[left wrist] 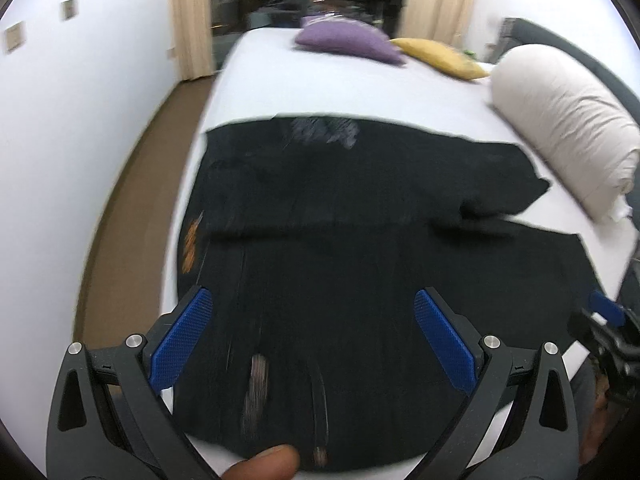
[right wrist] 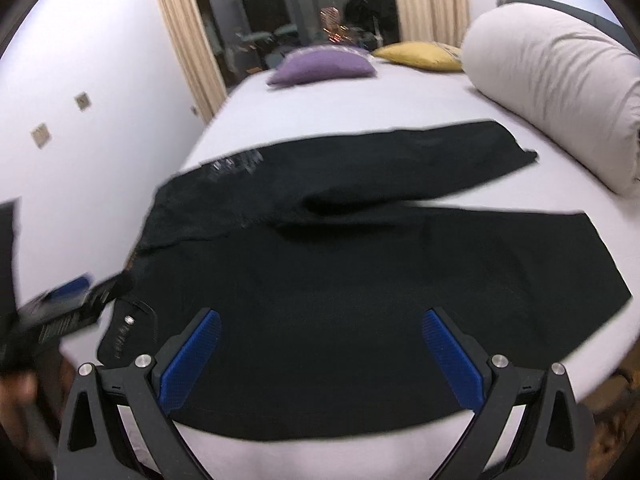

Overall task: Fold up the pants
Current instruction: 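Grasp the jeans waistband with the left tool while the right tool grasps the waistband too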

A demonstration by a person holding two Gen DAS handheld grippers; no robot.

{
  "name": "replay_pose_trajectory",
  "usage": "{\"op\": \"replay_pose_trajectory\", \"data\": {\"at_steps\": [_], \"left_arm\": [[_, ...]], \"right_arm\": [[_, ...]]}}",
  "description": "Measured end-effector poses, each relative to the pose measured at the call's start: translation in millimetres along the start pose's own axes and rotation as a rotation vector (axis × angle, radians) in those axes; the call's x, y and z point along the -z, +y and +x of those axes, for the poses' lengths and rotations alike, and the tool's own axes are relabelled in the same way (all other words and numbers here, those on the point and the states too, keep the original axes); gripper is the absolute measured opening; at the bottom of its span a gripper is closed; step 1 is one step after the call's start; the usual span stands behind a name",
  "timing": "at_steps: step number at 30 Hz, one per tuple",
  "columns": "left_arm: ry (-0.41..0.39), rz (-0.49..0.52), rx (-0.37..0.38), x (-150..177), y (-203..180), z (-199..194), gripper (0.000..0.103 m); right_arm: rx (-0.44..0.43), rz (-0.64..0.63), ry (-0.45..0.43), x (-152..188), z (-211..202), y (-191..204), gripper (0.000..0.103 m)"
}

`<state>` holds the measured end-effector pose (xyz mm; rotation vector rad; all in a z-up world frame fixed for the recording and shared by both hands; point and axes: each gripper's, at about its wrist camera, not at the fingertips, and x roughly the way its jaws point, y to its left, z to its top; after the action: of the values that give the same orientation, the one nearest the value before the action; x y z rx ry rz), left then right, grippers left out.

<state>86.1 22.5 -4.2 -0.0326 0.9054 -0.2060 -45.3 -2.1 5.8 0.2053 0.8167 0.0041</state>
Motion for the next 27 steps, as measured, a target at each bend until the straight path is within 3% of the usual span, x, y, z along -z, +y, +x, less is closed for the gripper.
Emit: {"op": "replay_pose_trajectory", "data": {"at_steps": [1,5,8,14,16,17,22,25,26,27], "left_arm": [[0.017,0.017,0.041,-13.7,4.4,9.5,0.103],[0.042,0.142,-0.015,-73.3,12.5,49.3,0.103],[0.051,0.181,-0.047,-121.7,26.3,87.4,0.103],[0.135,0.237,-0.008,-194.7,63.6,178.3,0.102],[0.174,0.269,0.002,-209.0,69.7,201.8,0.094],[0.197,0.288,0.008,-213.2,73.5,213.3,0.085],[0.317,0.360,0.050,-229.4,79.5,257.3,0.083],[0.361,0.397,0.077,-229.1,80.5,271.4,0.072],[0.363,0.402,0.080,-230.2,81.4,272.9,0.065],[0.370,0.400,0.087,-232.3,82.3,274.7,0.051]], "right_arm": [[-0.018,-0.024,-0.020,-4.1,-0.6,-1.9,0.103],[-0.066,-0.117,-0.047,-19.1,3.2,-14.3,0.098],[-0.100,-0.140,-0.030,-30.4,14.3,-33.1,0.090],[-0.174,-0.144,0.019,-46.5,42.7,-69.9,0.083],[-0.197,-0.136,0.035,-50.7,52.6,-79.5,0.083],[-0.207,-0.134,0.038,-52.6,54.6,-82.6,0.082],[-0.239,-0.179,0.091,-64.6,82.4,-88.6,0.079],[-0.252,-0.207,0.110,-71.4,94.4,-81.7,0.073],[-0.255,-0.219,0.116,-74.6,99.3,-79.7,0.071],[-0.257,-0.229,0.120,-77.7,103.3,-78.2,0.070]]}}
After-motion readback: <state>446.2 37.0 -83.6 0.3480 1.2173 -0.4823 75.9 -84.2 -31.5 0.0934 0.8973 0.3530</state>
